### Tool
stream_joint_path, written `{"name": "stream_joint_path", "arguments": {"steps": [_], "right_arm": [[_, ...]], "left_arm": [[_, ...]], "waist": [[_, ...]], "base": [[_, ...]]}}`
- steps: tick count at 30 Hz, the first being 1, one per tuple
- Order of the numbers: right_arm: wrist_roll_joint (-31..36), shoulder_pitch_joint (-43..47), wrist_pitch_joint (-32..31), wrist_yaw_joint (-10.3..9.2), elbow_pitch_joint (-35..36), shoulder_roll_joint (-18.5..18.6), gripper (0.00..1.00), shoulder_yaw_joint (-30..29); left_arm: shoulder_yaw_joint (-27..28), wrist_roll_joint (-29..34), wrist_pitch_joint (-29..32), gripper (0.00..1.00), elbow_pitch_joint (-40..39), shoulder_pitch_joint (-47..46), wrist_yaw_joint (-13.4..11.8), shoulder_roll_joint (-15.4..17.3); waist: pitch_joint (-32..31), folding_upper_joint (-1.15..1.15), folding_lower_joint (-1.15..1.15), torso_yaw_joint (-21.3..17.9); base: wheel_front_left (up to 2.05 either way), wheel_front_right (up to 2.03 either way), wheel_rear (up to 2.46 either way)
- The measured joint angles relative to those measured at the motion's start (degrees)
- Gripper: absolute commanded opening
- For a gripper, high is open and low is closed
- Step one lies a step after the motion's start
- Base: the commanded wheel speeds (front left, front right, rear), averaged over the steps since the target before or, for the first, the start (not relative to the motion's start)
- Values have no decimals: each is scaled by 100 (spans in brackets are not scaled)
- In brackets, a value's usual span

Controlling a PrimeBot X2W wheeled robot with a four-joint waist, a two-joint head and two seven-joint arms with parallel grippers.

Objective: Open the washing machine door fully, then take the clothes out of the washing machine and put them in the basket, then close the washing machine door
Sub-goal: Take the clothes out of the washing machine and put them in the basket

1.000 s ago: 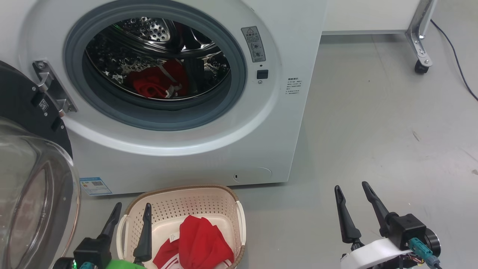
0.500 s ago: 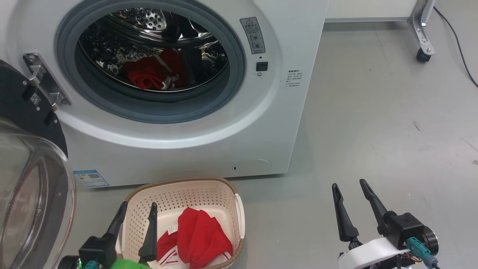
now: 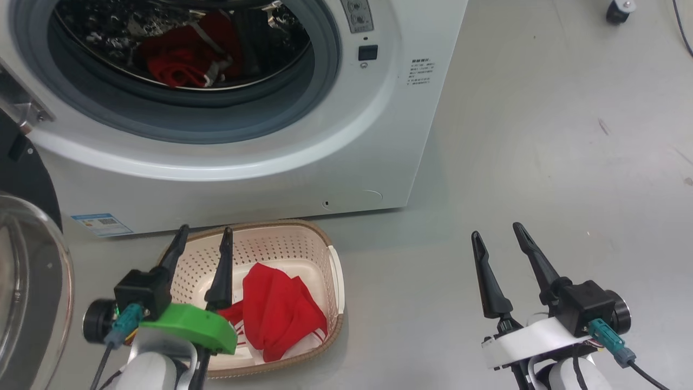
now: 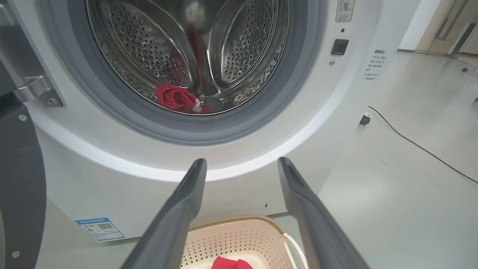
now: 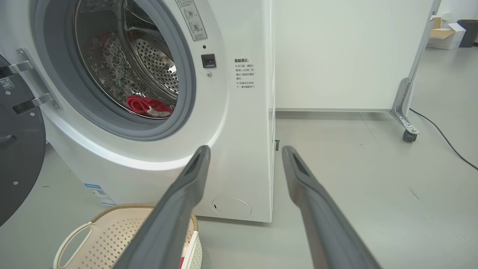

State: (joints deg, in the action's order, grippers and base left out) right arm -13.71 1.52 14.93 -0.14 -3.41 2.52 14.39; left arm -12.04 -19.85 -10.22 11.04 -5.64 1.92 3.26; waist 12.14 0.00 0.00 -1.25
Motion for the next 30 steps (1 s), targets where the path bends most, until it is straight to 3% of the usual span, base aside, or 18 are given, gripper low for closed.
{"name": "stream_joint_path", "arguments": {"steps": [8,13,30], "right_arm": [[-23,-371,0,-4,187,4,100,168],[-101,-589,0,-59,301,8,100,316],[-660,-1639,0,-255,590,24,100,773]], "left_arm": [[-26,0,421,100,240,-1053,100,33],[1,2,817,100,379,-1757,149,221],[133,190,2996,100,850,-4414,344,1408]], "waist": [[607,0,0,-173],[1002,0,0,-318],[2426,0,1,-966]], "base": [[0,0,0],[0,0,0],[0,0,0]]}}
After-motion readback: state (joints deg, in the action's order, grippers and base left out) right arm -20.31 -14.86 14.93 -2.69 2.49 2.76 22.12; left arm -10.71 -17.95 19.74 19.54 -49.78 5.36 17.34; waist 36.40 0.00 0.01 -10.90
